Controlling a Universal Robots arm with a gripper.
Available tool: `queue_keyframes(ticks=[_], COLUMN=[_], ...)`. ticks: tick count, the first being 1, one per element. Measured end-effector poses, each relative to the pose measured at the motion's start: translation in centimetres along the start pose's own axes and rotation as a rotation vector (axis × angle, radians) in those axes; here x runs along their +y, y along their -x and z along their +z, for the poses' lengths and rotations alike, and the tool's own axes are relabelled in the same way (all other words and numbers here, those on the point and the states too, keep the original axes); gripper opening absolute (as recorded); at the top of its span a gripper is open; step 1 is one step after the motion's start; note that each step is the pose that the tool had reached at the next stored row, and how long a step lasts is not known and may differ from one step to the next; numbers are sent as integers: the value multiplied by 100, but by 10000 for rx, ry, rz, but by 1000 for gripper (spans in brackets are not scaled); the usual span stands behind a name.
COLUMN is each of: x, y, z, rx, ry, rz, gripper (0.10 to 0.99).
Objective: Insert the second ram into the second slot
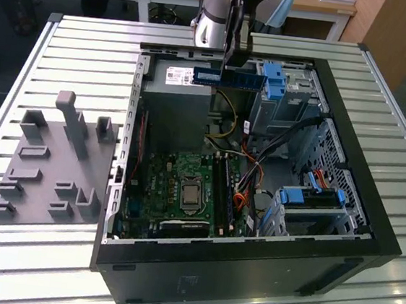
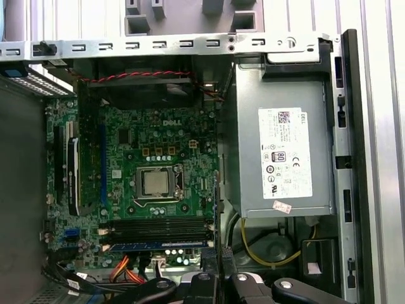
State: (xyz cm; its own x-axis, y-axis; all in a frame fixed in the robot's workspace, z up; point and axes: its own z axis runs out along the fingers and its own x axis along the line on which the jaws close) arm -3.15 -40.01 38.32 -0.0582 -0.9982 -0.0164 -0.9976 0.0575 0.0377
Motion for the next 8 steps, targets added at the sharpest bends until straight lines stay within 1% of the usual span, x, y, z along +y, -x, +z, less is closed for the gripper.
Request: queue_keyframes(ticks=[8], x=[0], y=[0], z=[0], rx=[-4], ry=[-4], rz=[257], gripper=[137])
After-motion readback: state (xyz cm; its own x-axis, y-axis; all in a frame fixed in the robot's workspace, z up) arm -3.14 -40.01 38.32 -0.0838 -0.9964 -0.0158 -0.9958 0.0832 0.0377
